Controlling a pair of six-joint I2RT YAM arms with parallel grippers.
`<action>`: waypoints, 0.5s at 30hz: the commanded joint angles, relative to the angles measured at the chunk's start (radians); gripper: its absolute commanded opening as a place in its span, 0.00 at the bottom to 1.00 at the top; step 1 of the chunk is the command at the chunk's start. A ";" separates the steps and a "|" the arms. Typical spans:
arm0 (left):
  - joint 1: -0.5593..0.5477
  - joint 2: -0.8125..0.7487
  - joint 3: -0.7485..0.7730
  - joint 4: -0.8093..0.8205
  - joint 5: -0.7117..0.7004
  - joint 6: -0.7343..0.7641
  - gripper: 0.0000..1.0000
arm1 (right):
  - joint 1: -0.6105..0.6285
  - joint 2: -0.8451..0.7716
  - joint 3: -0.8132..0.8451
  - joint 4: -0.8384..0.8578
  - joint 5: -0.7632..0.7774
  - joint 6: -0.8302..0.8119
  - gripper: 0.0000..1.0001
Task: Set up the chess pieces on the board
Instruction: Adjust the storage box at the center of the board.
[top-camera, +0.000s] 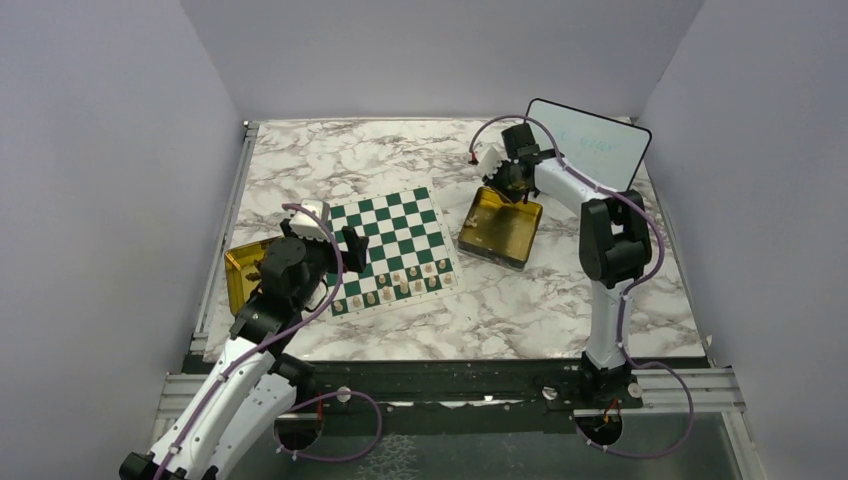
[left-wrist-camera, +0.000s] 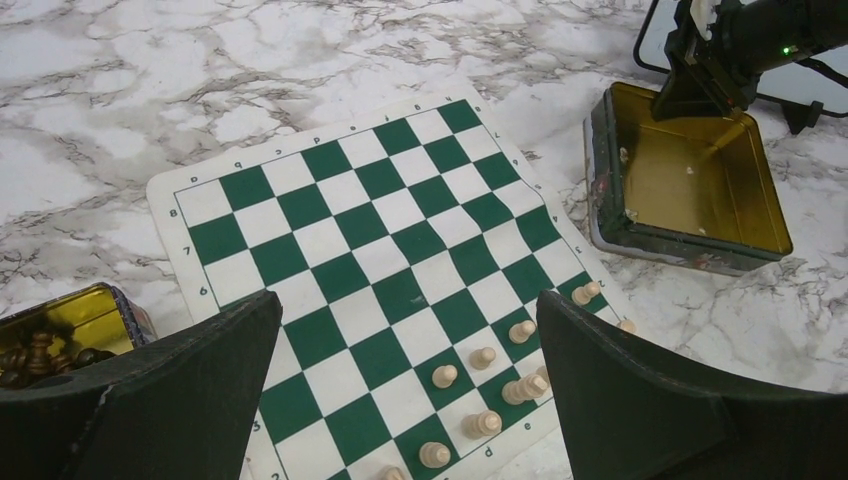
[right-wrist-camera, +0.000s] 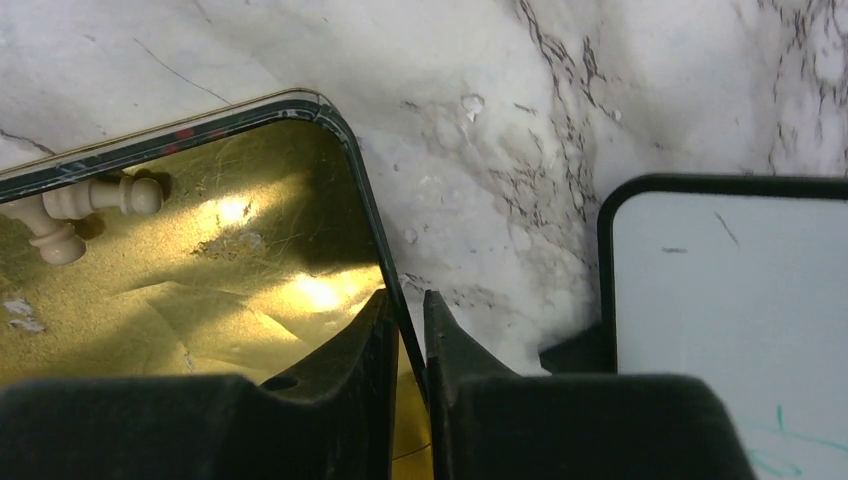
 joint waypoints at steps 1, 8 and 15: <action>-0.008 -0.021 -0.013 0.030 -0.005 -0.011 0.99 | -0.009 -0.046 -0.015 -0.036 0.097 0.161 0.18; -0.030 -0.042 -0.016 0.030 -0.002 -0.015 0.99 | -0.009 -0.085 -0.068 -0.045 0.223 0.393 0.10; -0.055 -0.056 -0.016 0.028 -0.007 -0.012 0.99 | -0.009 -0.096 -0.130 -0.095 0.324 0.605 0.09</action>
